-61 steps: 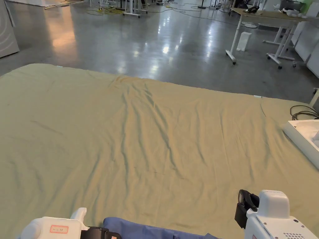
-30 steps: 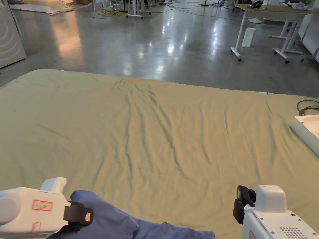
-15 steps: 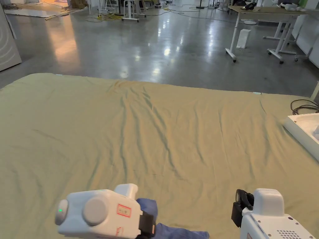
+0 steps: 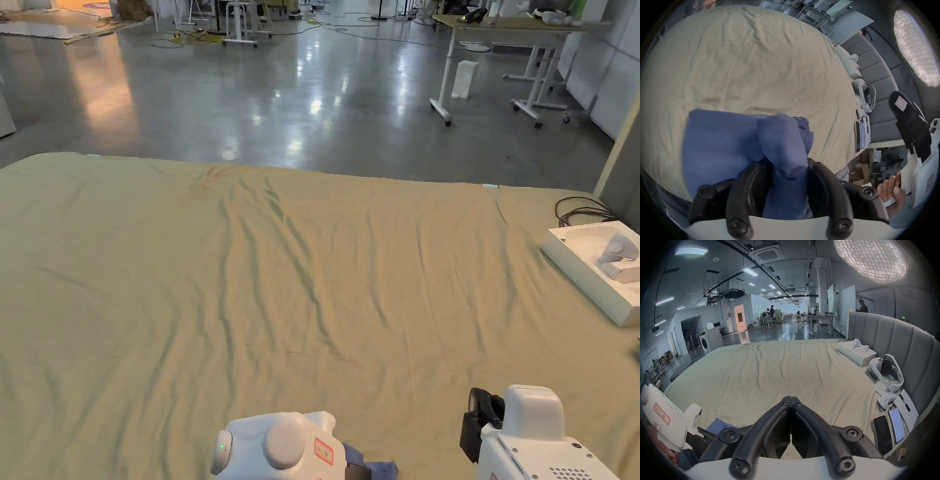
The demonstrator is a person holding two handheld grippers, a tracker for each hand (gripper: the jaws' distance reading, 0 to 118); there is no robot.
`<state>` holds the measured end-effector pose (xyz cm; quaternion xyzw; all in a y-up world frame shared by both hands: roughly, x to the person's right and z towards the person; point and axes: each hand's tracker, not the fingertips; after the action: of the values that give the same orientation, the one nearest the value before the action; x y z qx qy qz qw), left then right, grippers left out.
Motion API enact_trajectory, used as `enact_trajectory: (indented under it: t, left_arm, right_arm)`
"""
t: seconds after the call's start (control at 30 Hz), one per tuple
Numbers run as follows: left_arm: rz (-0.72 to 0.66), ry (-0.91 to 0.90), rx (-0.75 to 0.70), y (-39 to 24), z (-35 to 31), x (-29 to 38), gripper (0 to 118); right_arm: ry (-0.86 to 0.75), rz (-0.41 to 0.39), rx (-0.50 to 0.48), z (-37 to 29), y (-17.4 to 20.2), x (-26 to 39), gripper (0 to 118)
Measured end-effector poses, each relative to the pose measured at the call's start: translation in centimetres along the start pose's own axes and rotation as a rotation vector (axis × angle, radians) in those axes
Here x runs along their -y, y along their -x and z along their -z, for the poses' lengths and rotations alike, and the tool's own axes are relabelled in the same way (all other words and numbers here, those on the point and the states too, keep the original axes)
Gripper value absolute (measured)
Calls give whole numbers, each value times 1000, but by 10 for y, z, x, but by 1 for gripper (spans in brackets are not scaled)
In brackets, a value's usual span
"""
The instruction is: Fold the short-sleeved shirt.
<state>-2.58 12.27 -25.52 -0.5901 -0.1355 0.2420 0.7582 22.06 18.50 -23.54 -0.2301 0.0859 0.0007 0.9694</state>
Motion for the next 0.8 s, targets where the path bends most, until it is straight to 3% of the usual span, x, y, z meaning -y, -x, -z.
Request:
enact_trajectory:
  t: [0.07, 0.27, 0.37, 0.43, 0.53, 0.67, 0.8]
  left_arm:
    - [28, -20, 2, -3, -10, 2, 64]
    - [35, -128, 102, -1, -51, 0, 64]
    - [84, -152, 84, 0, -48, 2, 64]
    - [101, -117, 72, 0, -33, 4, 55]
    - [102, -58, 145, -1, -4, 7, 24]
    - [122, -74, 155, -7, 24, 9, 18]
    - [151, -94, 72, -7, 50, 4, 16]
  right_arm:
    - [0, -3, 7, -1, -3, 0, 0]
    - [5, 12, 17, -3, -8, 2, 0]
    - [11, 17, 17, -3, -8, 2, 0]
    - [13, 19, 13, -3, -7, 3, 0]
    - [13, 19, 12, -3, -7, 4, 0]
    - [15, 16, 14, -3, -7, 4, 0]
    - [17, 18, 19, -3, -9, 4, 0]
